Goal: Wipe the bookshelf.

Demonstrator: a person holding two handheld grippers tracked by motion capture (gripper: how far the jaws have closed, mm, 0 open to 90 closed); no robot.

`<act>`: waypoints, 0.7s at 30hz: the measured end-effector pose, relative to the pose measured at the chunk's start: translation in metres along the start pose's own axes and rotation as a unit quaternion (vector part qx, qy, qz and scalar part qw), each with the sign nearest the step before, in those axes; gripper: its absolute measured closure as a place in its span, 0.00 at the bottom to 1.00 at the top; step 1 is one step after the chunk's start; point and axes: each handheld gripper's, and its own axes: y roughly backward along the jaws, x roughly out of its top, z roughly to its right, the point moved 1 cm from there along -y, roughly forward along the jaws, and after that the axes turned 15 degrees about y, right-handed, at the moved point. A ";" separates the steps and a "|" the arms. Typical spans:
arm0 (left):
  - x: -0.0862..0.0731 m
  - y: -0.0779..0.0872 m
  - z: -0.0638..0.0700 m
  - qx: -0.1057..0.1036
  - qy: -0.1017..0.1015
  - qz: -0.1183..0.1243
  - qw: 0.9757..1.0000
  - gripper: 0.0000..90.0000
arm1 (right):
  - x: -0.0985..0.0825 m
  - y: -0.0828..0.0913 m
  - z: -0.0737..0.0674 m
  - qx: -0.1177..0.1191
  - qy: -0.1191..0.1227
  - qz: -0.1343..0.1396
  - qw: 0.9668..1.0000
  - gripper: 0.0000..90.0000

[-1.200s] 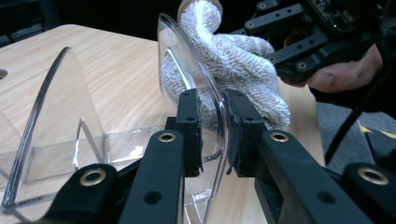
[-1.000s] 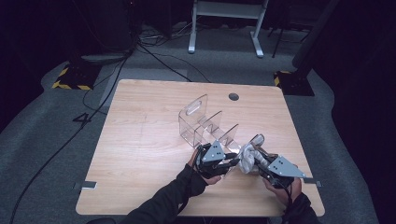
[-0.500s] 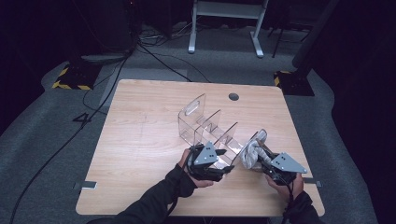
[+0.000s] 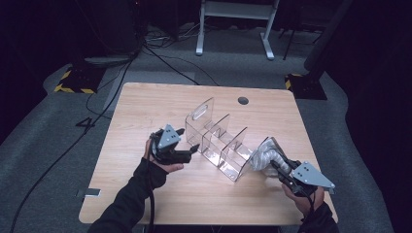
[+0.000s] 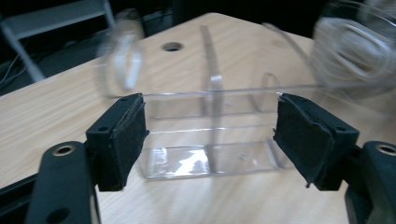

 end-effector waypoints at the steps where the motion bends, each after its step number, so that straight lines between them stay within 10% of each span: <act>1: 0.003 -0.001 -0.005 0.009 0.010 0.003 1.000 0.26 | 0.001 0.000 0.000 0.003 -0.001 -0.001 1.000 0.80; 7: 0.022 -0.021 -0.024 0.054 0.015 0.000 0.998 0.24 | 0.000 -0.004 -0.008 0.029 0.005 0.002 1.000 0.80; 21: 0.042 -0.076 -0.049 0.062 0.067 -0.016 0.996 0.46 | -0.003 -0.001 -0.014 0.071 0.007 0.009 0.997 0.79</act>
